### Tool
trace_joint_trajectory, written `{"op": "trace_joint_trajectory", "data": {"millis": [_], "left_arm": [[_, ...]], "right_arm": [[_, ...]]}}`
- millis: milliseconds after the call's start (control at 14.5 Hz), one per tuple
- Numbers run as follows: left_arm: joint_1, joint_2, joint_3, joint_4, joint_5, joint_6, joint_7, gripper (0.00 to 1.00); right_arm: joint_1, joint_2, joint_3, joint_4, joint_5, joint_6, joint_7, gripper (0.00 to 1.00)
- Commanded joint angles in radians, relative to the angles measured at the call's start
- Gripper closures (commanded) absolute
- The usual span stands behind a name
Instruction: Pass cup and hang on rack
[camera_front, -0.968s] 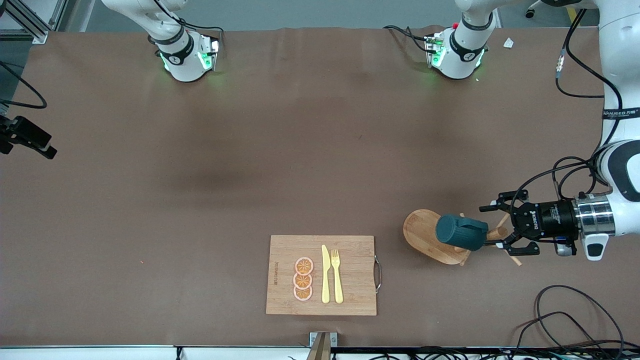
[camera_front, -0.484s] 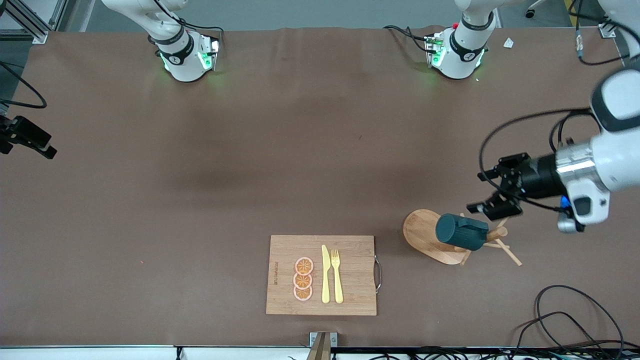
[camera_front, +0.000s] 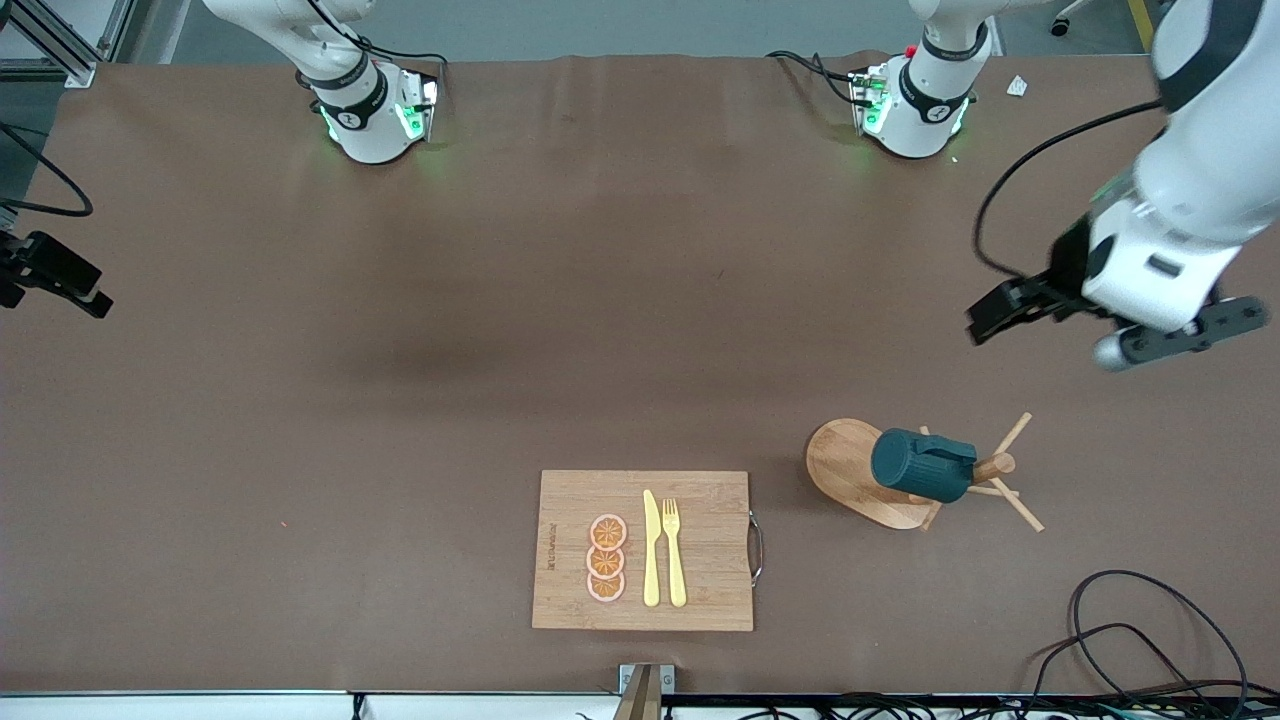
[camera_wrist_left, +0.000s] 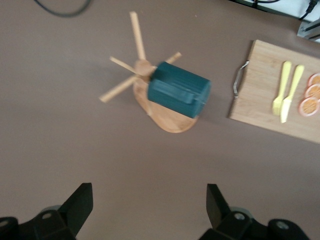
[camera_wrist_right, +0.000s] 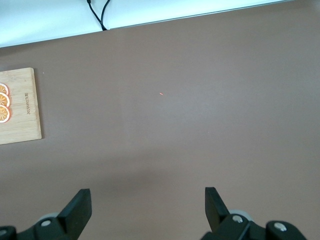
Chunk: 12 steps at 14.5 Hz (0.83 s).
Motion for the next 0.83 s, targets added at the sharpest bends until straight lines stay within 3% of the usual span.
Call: {"op": "trace_joint_trajectory", "data": {"millis": [0,69,553,760], "left_arm": [[-0.147,-0.142,0.227,-0.126,0.002,-0.039,0.199,0.00],[-0.171,-0.165,0.263,-0.140,0.000,-0.071,0.218,0.00],[-0.182,-0.352,0.275,-0.348,-0.063,-0.079,0.242,0.00],[-0.179,-0.347,0.272,-0.336,-0.061,-0.078,0.279,0.00]], "right_arm": [[-0.011,-0.020,0.013,-0.012,-0.013,-0.002,0.007,0.00],[-0.011,-0.020,0.013,-0.013,-0.013,-0.002,0.007,0.00],[-0.011,-0.020,0.013,-0.013,-0.013,-0.002,0.005,0.00],[-0.013,-0.020,0.012,-0.013,-0.013,-0.005,0.007,0.00]]}}
